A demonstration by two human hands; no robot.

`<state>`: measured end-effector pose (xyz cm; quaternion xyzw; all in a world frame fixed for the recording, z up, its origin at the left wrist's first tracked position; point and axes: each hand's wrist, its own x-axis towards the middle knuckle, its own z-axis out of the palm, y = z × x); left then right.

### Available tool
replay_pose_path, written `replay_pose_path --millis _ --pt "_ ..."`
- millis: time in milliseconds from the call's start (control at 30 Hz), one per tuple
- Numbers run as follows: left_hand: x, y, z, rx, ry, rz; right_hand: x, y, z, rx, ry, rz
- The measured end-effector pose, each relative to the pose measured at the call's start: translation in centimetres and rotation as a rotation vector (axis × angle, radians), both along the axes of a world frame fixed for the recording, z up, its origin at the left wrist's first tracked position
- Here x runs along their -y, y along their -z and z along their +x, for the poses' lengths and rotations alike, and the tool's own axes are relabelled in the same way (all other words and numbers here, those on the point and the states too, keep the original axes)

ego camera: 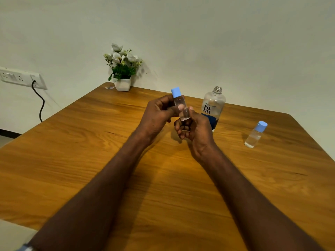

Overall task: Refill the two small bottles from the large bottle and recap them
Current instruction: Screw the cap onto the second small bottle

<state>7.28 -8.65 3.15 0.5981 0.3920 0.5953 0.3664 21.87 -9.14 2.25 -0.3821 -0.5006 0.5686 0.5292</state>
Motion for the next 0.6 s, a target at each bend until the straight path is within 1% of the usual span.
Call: replay_pose_path --millis 67,167,300,367,467,533,600 --pt "0.4 0.0 0.5 -0.011 0.023 0.013 0.2 0.2 -0.1 0.028 0.054 0.058" --pt "0.6 -0.1 1.0 -0.021 0.024 0.029 0.7 0.4 0.1 0.069 0.131 0.073" --pt "1.0 -0.1 2.0 -0.022 0.158 0.024 2.1 0.3 1.9 0.045 0.155 0.087" --pt "1.3 0.0 3.0 -0.02 0.16 0.035 3.3 0.2 3.5 0.07 0.176 0.127" --pt "2.1 0.5 5.4 0.0 0.147 0.024 5.3 0.3 6.5 0.182 0.256 0.252" --pt "2.9 1.1 7.2 -0.014 0.209 0.025 6.1 1.0 8.4 0.267 0.325 0.31" --pt "3.6 1.6 8.9 -0.021 0.268 0.02 6.7 1.6 10.1 0.334 0.387 0.325"
